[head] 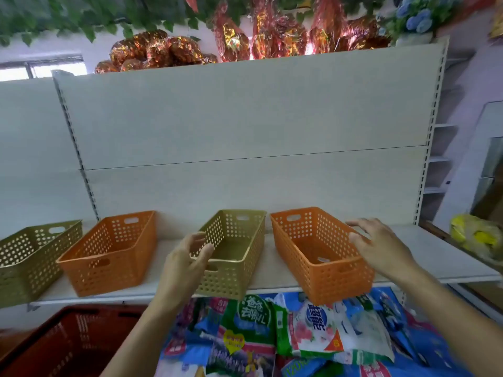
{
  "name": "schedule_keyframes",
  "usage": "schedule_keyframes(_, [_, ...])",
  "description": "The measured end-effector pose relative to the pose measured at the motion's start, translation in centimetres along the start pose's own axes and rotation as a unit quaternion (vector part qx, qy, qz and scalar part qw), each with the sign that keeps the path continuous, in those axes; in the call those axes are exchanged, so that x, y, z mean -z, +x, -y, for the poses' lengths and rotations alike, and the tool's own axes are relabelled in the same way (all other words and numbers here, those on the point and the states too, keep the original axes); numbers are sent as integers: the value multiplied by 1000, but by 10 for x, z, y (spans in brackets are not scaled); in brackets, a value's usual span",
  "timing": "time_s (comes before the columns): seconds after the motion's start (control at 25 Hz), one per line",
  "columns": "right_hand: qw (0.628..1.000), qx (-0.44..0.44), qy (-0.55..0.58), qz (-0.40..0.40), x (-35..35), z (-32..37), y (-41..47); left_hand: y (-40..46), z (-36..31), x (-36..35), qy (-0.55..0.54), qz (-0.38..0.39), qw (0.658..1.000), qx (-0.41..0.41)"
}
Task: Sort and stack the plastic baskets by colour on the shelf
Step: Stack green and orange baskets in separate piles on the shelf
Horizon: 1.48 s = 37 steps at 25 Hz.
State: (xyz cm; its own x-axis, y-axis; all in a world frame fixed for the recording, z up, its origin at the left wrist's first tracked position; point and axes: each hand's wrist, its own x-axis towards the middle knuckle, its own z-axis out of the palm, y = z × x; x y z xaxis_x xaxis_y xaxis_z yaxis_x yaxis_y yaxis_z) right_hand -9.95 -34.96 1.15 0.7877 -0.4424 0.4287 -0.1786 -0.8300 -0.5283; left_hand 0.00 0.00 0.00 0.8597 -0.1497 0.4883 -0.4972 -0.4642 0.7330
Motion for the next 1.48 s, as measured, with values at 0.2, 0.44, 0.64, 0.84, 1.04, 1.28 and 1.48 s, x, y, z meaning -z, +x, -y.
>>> schedule_keyframes(0.2, [970, -117, -163, 137, -18, -34, 61, 77, 43, 3, 128, 11, 990, 61])
schedule_keyframes(0.44, [966, -159, -102, 176, -36, -51, 84, 109, 74, -11, -6, 130, 955, 268])
schedule_keyframes(0.64, [972, -196, 40, 122, -44, -60, 79, 106, 82, -11, 1, 88, 962, 259])
schedule_keyframes(0.84, [974, -158, 157, 33, -38, -48, 45, 50, 80, -9, -90, -62, 969, 222])
schedule_keyframes(1.04, [979, -123, 162, 8, -30, -39, 3, -35, 79, -6, -62, -186, 950, 245])
schedule_keyframes(1.28, [977, -83, 195, 28, -18, -50, -62, -141, 56, -8, -91, -284, 920, 255])
schedule_keyframes(1.48, [969, -50, 233, 71, -25, -46, -117, -231, 42, 13, -75, -322, 907, 261])
